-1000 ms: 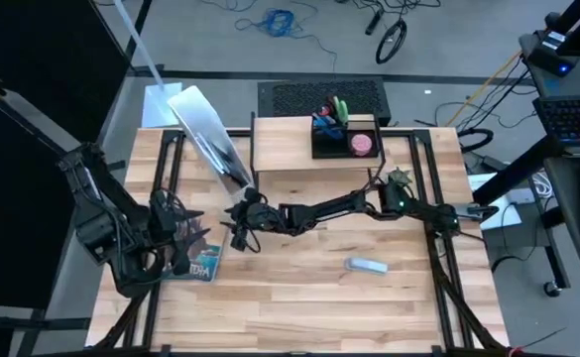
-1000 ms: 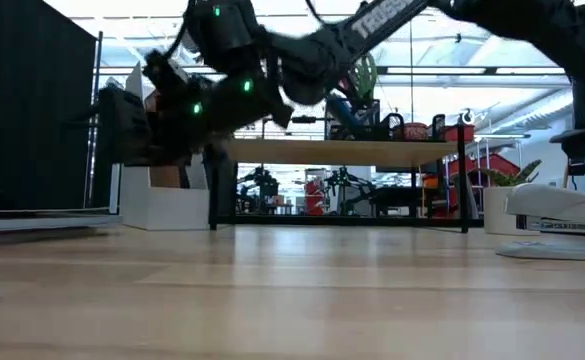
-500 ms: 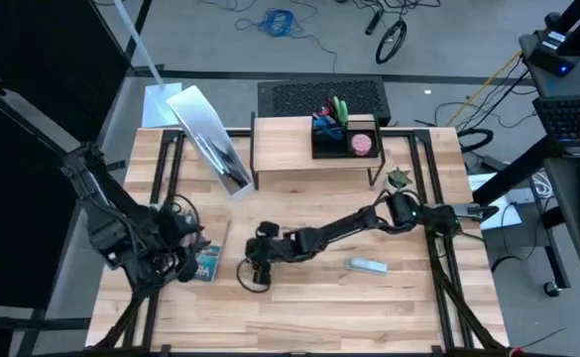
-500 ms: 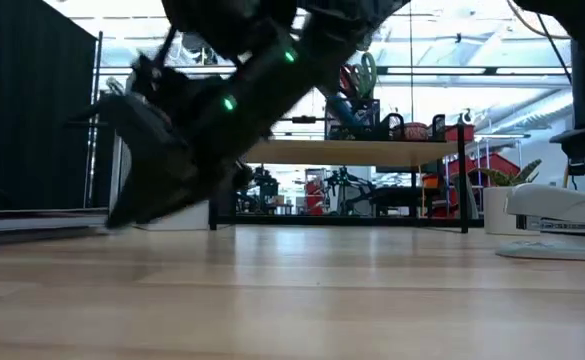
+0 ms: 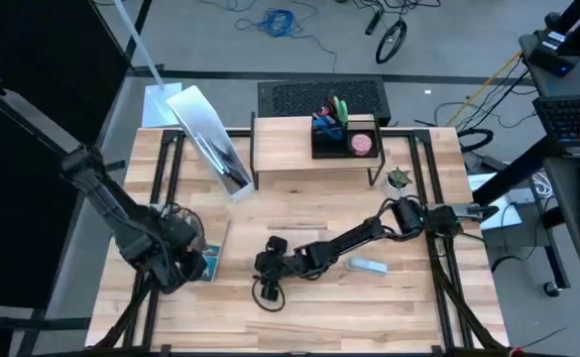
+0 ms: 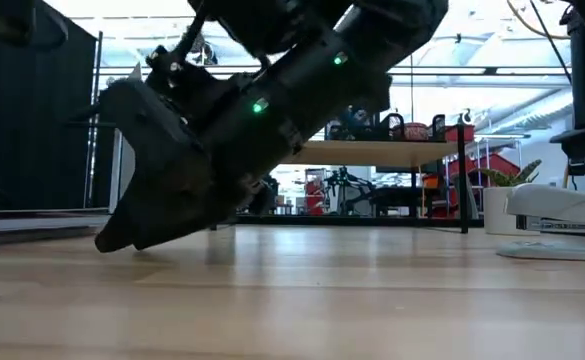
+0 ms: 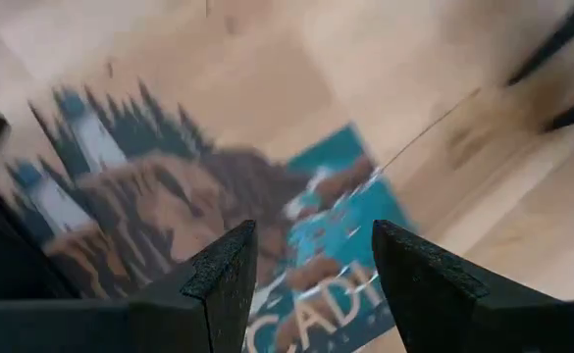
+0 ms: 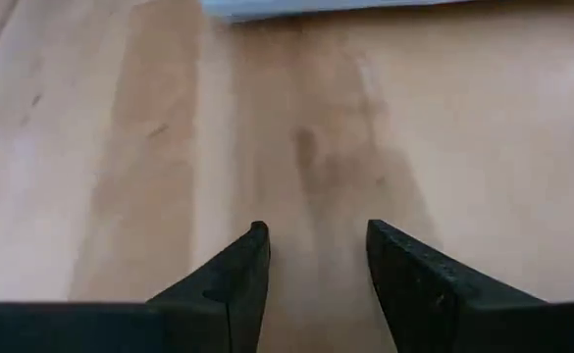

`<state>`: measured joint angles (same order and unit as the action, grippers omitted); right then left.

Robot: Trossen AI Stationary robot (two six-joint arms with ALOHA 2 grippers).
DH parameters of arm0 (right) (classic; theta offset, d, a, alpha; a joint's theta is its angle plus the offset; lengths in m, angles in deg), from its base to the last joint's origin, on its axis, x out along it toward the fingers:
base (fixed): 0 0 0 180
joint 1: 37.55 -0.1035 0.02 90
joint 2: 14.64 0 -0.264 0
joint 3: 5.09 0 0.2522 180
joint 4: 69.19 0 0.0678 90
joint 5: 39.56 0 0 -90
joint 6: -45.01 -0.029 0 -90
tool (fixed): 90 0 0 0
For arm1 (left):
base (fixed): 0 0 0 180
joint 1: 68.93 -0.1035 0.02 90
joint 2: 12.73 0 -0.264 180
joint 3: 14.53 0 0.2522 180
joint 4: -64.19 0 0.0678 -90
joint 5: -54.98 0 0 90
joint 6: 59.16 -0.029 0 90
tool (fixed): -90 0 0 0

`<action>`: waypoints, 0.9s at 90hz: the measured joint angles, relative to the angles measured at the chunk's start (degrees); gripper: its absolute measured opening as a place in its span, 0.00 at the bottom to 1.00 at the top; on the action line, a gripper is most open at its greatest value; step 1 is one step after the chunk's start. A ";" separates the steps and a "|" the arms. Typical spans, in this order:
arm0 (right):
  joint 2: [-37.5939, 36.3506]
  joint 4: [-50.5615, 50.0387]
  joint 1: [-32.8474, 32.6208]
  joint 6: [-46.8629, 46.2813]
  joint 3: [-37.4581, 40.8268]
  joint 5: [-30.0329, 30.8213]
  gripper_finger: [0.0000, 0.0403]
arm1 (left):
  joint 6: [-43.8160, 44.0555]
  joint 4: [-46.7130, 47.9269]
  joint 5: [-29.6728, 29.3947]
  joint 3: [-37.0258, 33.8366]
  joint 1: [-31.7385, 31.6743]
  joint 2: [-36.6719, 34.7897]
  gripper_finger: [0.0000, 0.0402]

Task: Stock shelves
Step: Put the brown book into the white bookshelf

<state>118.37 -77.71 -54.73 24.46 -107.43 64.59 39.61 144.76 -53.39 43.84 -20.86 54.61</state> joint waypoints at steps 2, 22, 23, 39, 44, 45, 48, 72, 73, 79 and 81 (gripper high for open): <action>-0.10 0.20 -0.25 -0.01 0.00 0.58 0.38 | 0.12 -0.45 0.81 -0.59 -0.21 0.20 0.47; -0.22 -0.67 -2.45 -0.55 0.00 3.94 0.38 | -0.77 -7.59 5.43 -5.17 -2.26 3.92 0.47; -0.22 -0.79 -2.51 -0.74 0.00 3.94 0.38 | -1.16 -8.20 5.49 -5.33 -2.35 4.13 0.47; -0.20 -1.11 -3.65 -3.99 0.00 7.28 0.38 | -5.22 -19.61 5.47 -8.21 -3.41 8.47 0.47; -0.20 -1.20 -3.93 -4.62 0.00 8.12 0.38 | -6.15 -20.95 4.92 -8.39 -3.60 9.92 0.47; -0.20 -1.22 -4.01 -4.79 0.00 8.16 0.38 | -6.21 -21.13 4.77 -8.38 -3.60 10.17 0.47; -0.20 -1.24 -4.21 -5.22 0.00 8.23 0.38 | -6.56 -21.54 4.33 -8.29 -3.60 10.94 0.47; -0.20 -1.20 -6.85 -9.03 0.00 8.45 0.38 | -9.34 -34.63 -3.08 -8.56 -3.76 12.62 0.47; -0.20 -1.20 -6.95 -9.03 0.00 8.46 0.38 | -9.51 -35.27 -3.28 -8.57 -3.76 12.68 0.47; -0.24 -1.33 -7.31 -9.03 0.00 8.51 0.38 | -11.08 -38.60 -3.97 -8.70 -4.02 12.71 0.47; -0.24 -1.36 -7.38 -9.03 0.00 8.51 0.38 | -11.74 -39.89 -4.33 -8.73 -4.14 12.71 0.47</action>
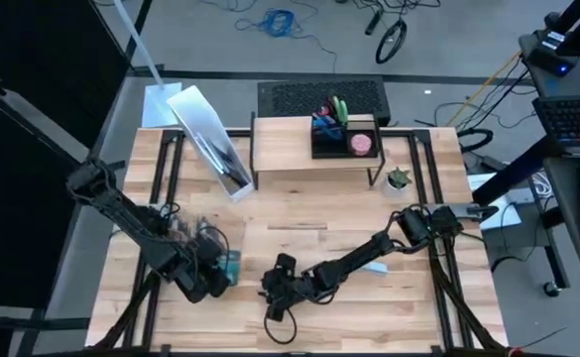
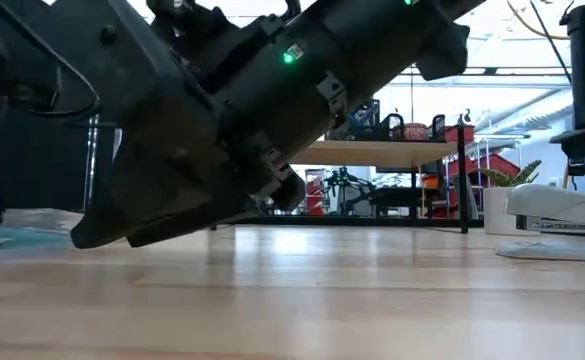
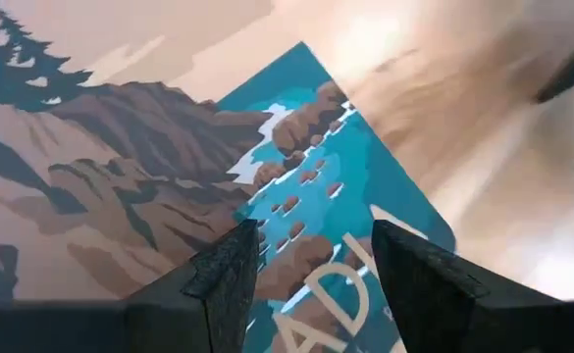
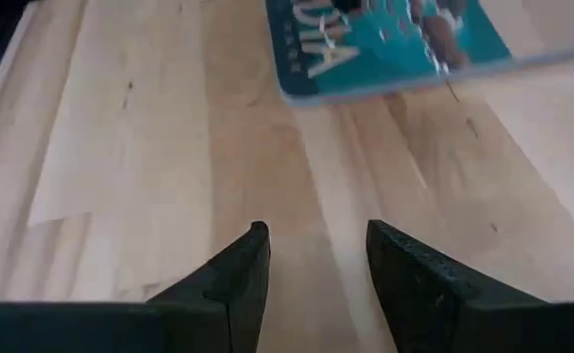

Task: Stock shelves
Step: Put the brown book into the white bookshelf

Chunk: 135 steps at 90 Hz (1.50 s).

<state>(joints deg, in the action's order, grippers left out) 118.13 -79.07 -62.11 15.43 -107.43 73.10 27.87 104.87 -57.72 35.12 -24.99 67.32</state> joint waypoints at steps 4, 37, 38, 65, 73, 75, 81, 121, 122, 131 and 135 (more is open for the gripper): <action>-0.04 -0.11 0.00 0.04 0.00 -0.02 0.38 | -1.34 -2.49 -0.65 0.00 -0.11 0.02 0.47; -4.88 -3.35 1.64 4.10 0.00 0.01 0.38 | -7.81 4.42 -1.15 6.01 -0.88 -3.36 0.47; -4.96 -3.20 1.70 4.41 -0.01 0.01 0.38 | -7.66 5.45 -1.15 6.32 -0.75 -3.48 0.47; -5.03 -3.08 3.94 6.78 -0.04 -0.28 0.38 | 7.54 27.88 3.37 8.15 3.64 -4.70 0.47; -4.94 -3.43 4.73 6.67 -0.04 -0.48 0.38 | 13.51 31.23 4.99 8.15 5.88 -4.72 0.47; -4.81 -3.39 4.84 6.67 -0.04 -0.59 0.38 | 14.98 31.84 5.05 8.15 6.41 -4.75 0.47; -3.98 -2.54 5.53 6.91 -0.04 -2.69 0.38 | 19.67 33.39 5.06 8.03 8.16 -4.82 0.47; -0.79 6.55 6.58 13.27 -0.04 -7.93 0.38 | 39.83 23.01 -0.85 -2.11 17.61 -4.87 0.47; -0.79 6.54 6.58 13.29 -0.04 -7.94 0.38 | 39.85 22.11 -1.25 -2.48 17.68 -4.87 0.47; -0.79 6.65 6.56 13.49 -0.04 -7.99 0.38 | 39.55 15.57 -5.56 -5.24 17.76 -4.97 0.47; -0.79 6.64 6.57 13.89 -0.04 -8.00 0.38 | 38.71 12.90 -7.92 -6.15 17.76 -4.98 0.47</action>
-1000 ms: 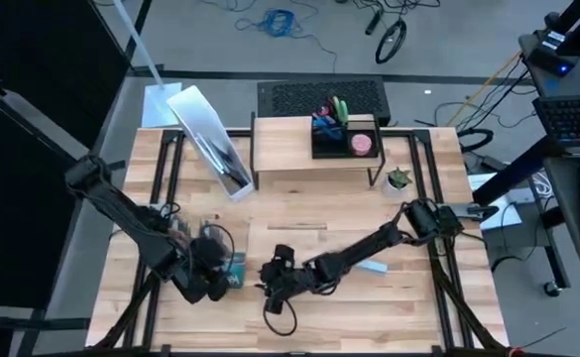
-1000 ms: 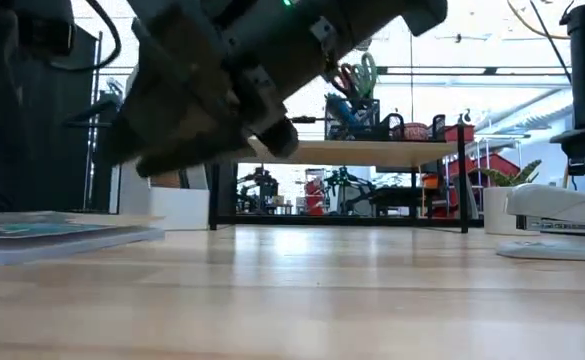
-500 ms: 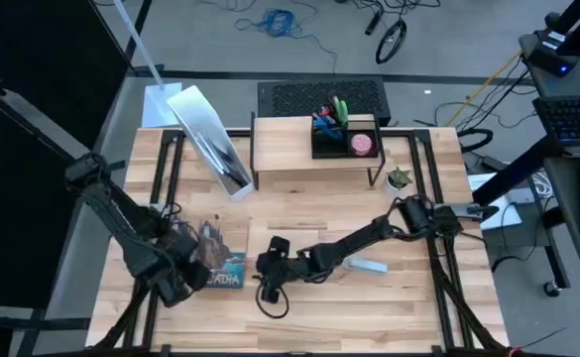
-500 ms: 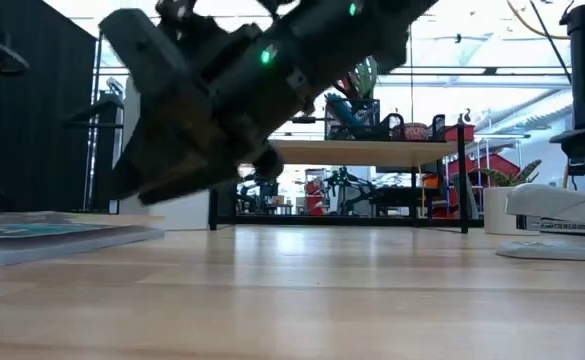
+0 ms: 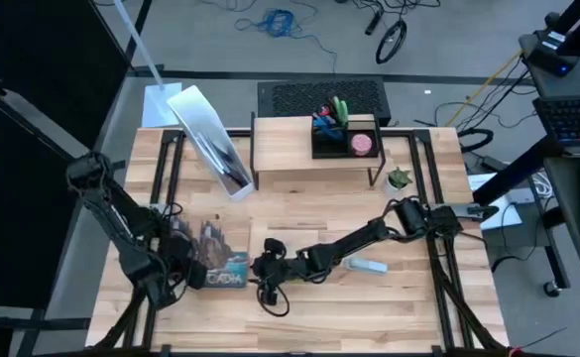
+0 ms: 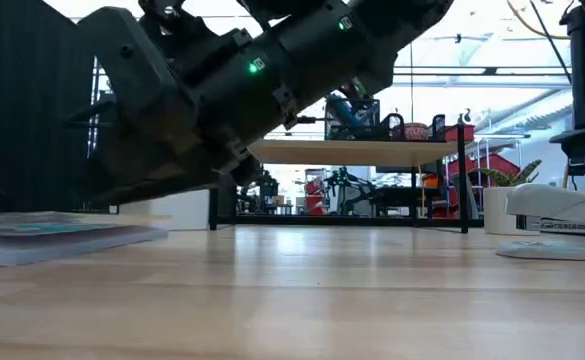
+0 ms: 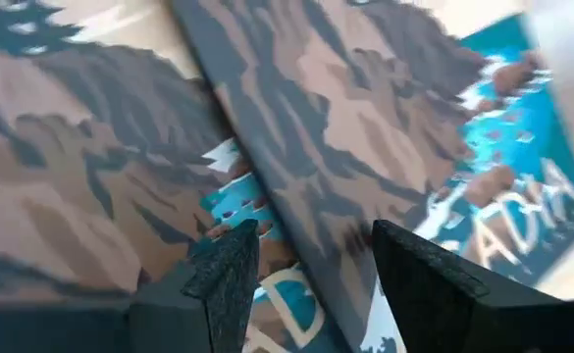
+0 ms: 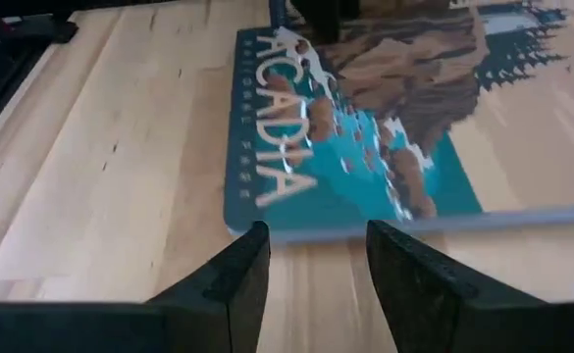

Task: Stock shelves
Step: Put the brown book into the white bookshelf

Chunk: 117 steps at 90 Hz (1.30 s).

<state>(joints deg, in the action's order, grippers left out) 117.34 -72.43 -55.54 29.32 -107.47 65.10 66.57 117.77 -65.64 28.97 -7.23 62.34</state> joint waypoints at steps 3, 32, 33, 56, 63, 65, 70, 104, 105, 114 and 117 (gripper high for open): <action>0.00 -0.02 0.01 0.40 0.00 0.02 0.38 | -0.63 -1.91 -1.69 -0.55 -0.03 0.03 0.47; 2.87 3.09 0.05 1.86 0.00 0.11 0.38 | -3.44 -7.68 -12.64 -1.07 -0.14 0.15 0.47; 3.02 3.10 0.05 1.85 0.02 0.11 0.38 | -3.67 -7.92 -13.10 -1.07 -0.20 0.15 0.47; 3.78 3.24 0.04 1.60 -0.01 0.17 0.38 | -6.81 -7.40 -6.34 -0.92 -2.29 0.31 0.47; 3.78 3.06 0.03 1.60 -0.02 0.13 0.38 | -4.31 -4.92 -2.61 -0.59 -2.30 0.11 0.47; 3.78 3.05 0.00 1.60 -0.02 0.17 0.38 | -3.58 -4.00 -2.19 -0.61 -2.25 0.13 0.47; 3.78 2.85 0.00 1.63 -0.02 0.18 0.38 | -2.35 -2.89 -0.80 -0.63 -2.29 0.09 0.47; 4.38 3.83 0.00 2.97 -0.04 0.19 0.38 | -2.14 -7.81 -7.18 -2.14 -2.60 1.32 0.47; 4.46 3.89 -0.01 2.99 -0.04 0.19 0.38 | -2.15 -7.98 -7.29 -2.14 -2.69 1.44 0.47; 5.17 5.45 -0.05 3.10 -0.04 0.14 0.38 | -2.86 -10.15 -8.18 -2.14 -3.93 2.53 0.47; 5.30 5.78 -0.07 3.07 -0.06 0.05 0.38 | -3.86 -11.27 -8.60 -2.16 -4.29 2.72 0.47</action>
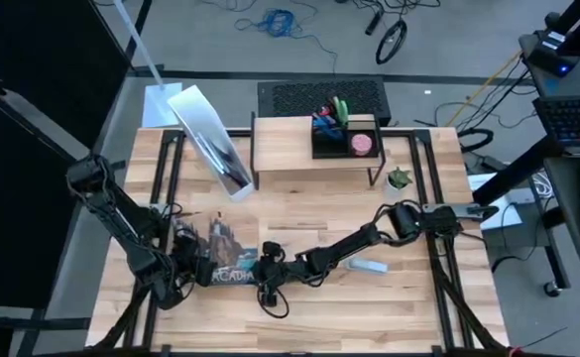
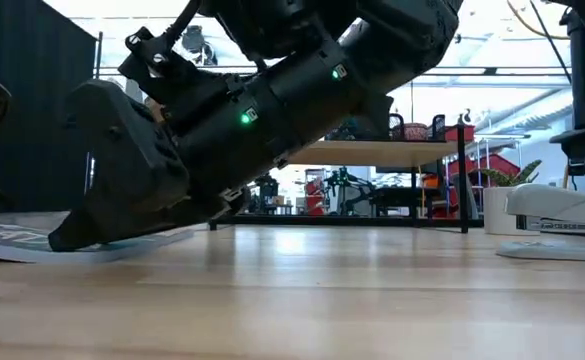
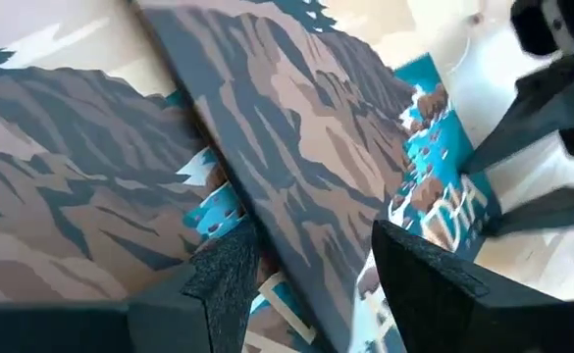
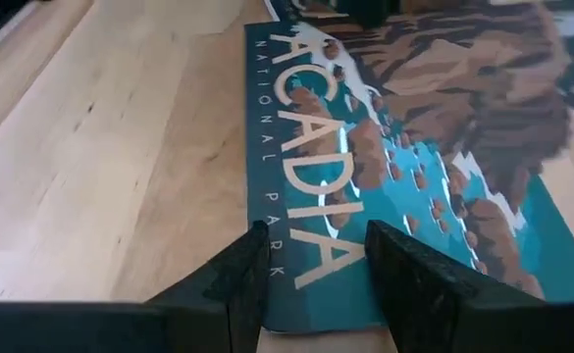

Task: Stock shelves
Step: Put the brown book into the white bookshelf

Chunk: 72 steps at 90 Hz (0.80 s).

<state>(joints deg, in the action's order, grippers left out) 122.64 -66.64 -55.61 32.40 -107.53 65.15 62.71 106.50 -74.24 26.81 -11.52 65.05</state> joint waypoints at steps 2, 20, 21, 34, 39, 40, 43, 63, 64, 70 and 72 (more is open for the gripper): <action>0.11 0.14 -0.03 -0.01 -0.01 -0.12 0.38 | -0.82 -0.84 -0.15 -0.02 -0.22 0.06 0.47; 0.22 0.49 -0.03 0.93 -0.01 -0.19 0.38 | -8.51 -9.53 -2.83 -0.14 -2.11 0.15 0.47; 0.24 0.55 -0.03 1.06 -0.01 -0.18 0.38 | -8.98 -10.07 -3.08 -0.14 -2.19 0.15 0.47; 0.28 0.71 -0.22 1.90 -0.01 0.11 0.38 | -17.25 -17.85 -4.88 -0.08 -3.13 0.15 0.47; 0.28 0.71 -0.20 1.95 -0.01 0.11 0.38 | -20.43 -19.86 -4.76 -0.07 -3.77 0.15 0.46; 0.28 0.71 -0.20 1.99 -0.01 0.12 0.38 | -20.95 -20.14 -4.70 -0.07 -3.91 0.15 0.45; 0.28 0.71 -0.20 2.17 -0.01 0.12 0.38 | -22.21 -20.68 -4.30 -0.07 -4.33 0.15 0.43; -0.23 -0.21 -0.20 1.92 0.02 0.10 0.38 | -26.07 -19.96 -3.12 -0.07 -6.38 0.15 0.06; -0.41 -0.46 -0.20 1.78 0.02 0.10 0.38 | -26.25 -20.03 -3.29 -0.06 -6.45 0.15 0.05; -1.87 -2.83 -0.27 1.43 0.08 -0.19 0.38 | -27.01 -20.36 -4.03 0.04 -6.64 0.13 0.03; -2.38 -3.70 -0.36 1.30 0.08 -0.20 0.38 | -27.48 -20.43 -4.22 0.05 -6.67 0.13 0.03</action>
<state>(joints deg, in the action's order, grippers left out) 120.26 -70.34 -55.97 33.70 -107.45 64.96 35.23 86.07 -78.46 26.86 -18.19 65.18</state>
